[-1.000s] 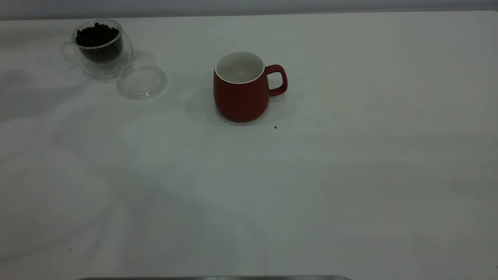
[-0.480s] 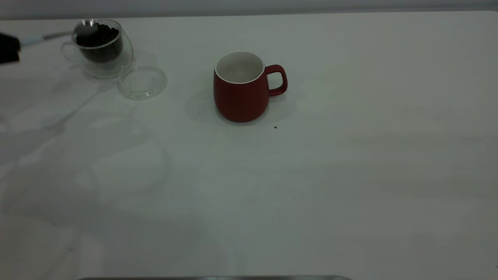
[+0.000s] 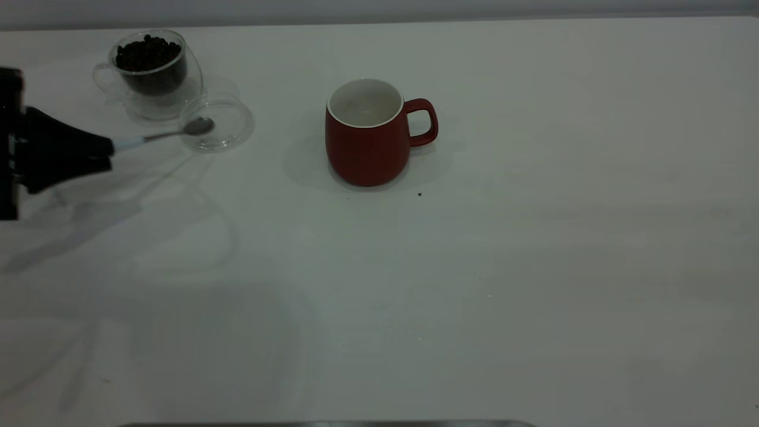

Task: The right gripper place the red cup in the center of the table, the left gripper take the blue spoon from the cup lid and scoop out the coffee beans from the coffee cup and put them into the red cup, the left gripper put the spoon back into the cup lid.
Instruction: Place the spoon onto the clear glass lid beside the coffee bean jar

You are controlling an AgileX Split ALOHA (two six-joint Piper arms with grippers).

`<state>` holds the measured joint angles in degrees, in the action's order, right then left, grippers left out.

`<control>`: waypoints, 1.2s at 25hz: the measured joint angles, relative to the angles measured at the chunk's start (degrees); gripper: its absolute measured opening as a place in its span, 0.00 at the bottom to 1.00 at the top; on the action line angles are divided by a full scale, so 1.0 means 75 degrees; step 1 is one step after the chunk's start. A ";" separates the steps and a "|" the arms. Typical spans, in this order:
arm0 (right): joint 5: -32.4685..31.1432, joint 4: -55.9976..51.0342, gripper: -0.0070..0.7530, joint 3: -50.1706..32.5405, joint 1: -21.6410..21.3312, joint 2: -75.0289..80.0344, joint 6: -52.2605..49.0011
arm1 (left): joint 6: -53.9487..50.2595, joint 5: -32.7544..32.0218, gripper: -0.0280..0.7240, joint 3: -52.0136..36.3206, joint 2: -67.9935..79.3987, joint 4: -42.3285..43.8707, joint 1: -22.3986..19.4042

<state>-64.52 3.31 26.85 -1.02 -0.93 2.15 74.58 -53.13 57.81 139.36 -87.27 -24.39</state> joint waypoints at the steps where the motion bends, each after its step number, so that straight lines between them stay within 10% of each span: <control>1: 0.0000 0.0000 0.47 0.0000 0.0000 0.0000 0.0000 | 0.0052 -0.0030 0.20 0.0059 0.0078 -0.0103 0.0081; 30: 0.0000 0.0000 0.47 0.0000 0.0000 0.0000 0.0000 | -0.0301 0.0489 0.20 0.0436 0.0321 -0.1635 0.0603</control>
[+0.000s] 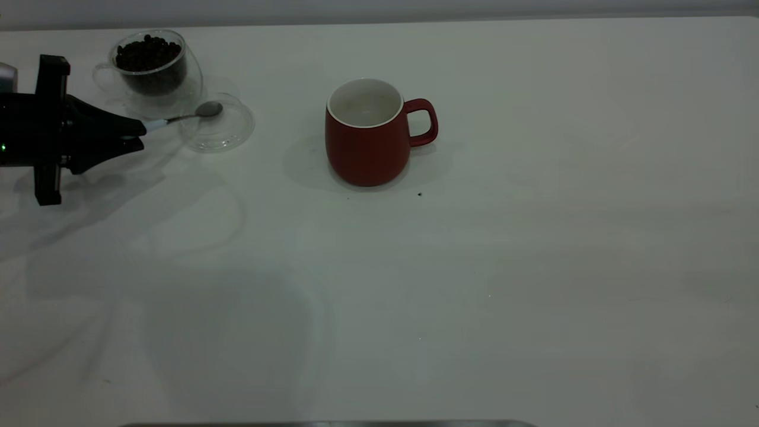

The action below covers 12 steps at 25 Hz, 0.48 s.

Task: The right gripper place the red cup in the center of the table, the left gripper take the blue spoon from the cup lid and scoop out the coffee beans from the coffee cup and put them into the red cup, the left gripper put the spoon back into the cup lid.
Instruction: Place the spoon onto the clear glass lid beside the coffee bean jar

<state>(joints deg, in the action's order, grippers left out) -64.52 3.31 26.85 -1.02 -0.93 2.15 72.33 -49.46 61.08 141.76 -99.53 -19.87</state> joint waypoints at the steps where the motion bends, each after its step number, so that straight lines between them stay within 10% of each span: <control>1: 0.0000 0.0000 0.47 0.0000 0.0000 0.0000 0.0000 | -0.0011 0.0030 0.20 0.0000 0.0000 0.0000 0.0000; 12: 0.0000 0.0000 0.47 0.0000 0.0000 0.0000 0.0000 | -0.0036 0.0107 0.20 0.0007 0.0000 0.0266 0.0144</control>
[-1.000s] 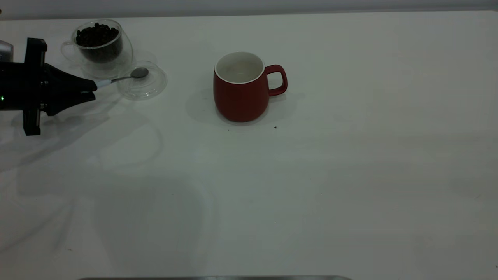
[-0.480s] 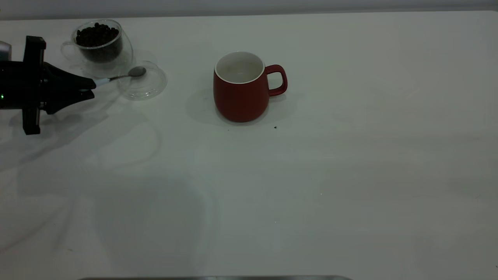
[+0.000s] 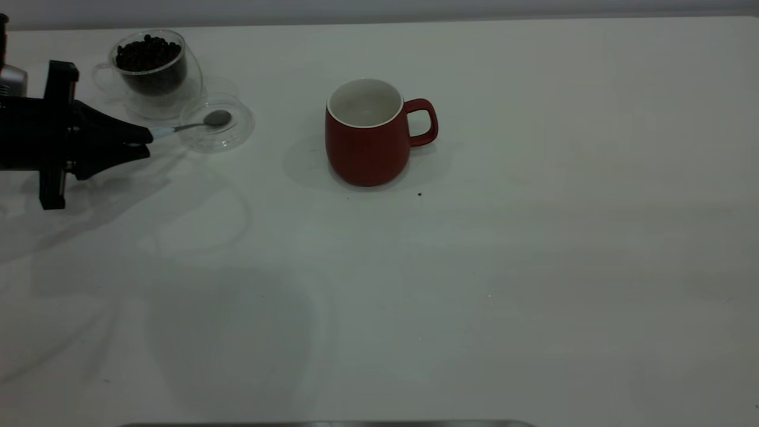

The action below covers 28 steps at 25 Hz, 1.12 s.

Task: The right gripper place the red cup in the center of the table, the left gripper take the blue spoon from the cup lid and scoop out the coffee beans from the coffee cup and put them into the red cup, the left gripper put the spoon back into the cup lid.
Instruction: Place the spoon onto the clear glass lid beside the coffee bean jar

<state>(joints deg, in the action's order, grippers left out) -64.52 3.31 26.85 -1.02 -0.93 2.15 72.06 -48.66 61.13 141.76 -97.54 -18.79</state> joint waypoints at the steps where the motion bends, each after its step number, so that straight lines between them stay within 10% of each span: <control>1: 0.0000 0.0000 0.47 0.0000 0.0000 0.0000 0.0000 | 0.0000 0.0051 0.20 0.0037 0.0000 0.0007 0.0025; 21: 0.0000 0.0000 0.47 0.0000 0.0000 0.0000 0.0000 | -0.0145 0.0077 0.22 0.0477 0.0164 0.0038 0.0083; 28: 0.0000 0.0000 0.47 0.0000 0.0000 0.0000 0.0000 | -0.0055 0.0101 0.51 0.0477 0.0164 0.0038 0.0083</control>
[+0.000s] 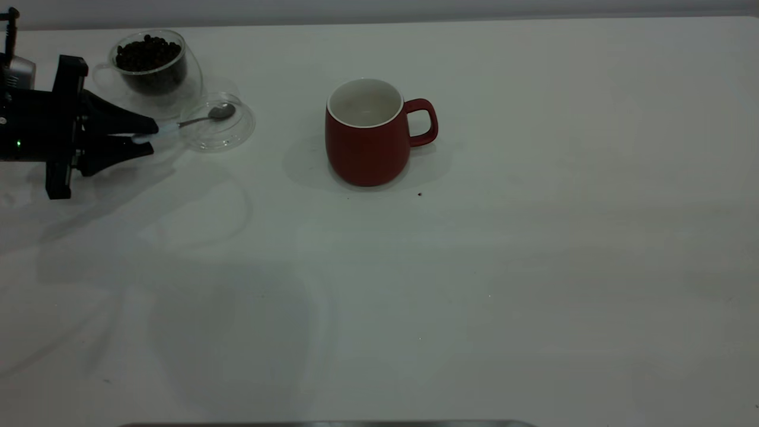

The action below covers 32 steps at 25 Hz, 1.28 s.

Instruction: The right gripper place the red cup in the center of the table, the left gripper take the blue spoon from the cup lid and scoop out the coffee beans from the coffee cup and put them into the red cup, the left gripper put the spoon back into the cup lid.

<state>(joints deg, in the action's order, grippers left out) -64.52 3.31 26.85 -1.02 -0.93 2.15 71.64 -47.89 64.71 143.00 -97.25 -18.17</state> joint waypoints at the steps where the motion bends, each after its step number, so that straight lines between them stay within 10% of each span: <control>1: 0.0000 0.0000 0.47 0.0000 0.0000 0.0000 0.0000 | -0.0001 0.0000 0.55 0.0000 0.0000 0.0000 0.0000; 24: 0.0000 0.0000 0.47 0.0000 0.0000 0.0000 0.0000 | -0.0001 0.0258 0.69 0.0006 0.0000 0.0040 -0.0027; 32: 0.0000 0.0000 0.47 0.0000 0.0000 0.0000 0.0000 | -0.0017 0.0061 0.68 0.0006 -0.0354 0.0639 -0.1097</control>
<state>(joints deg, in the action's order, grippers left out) -64.52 3.31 26.85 -1.02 -0.93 2.15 71.51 -47.44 64.76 140.34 -92.46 -26.39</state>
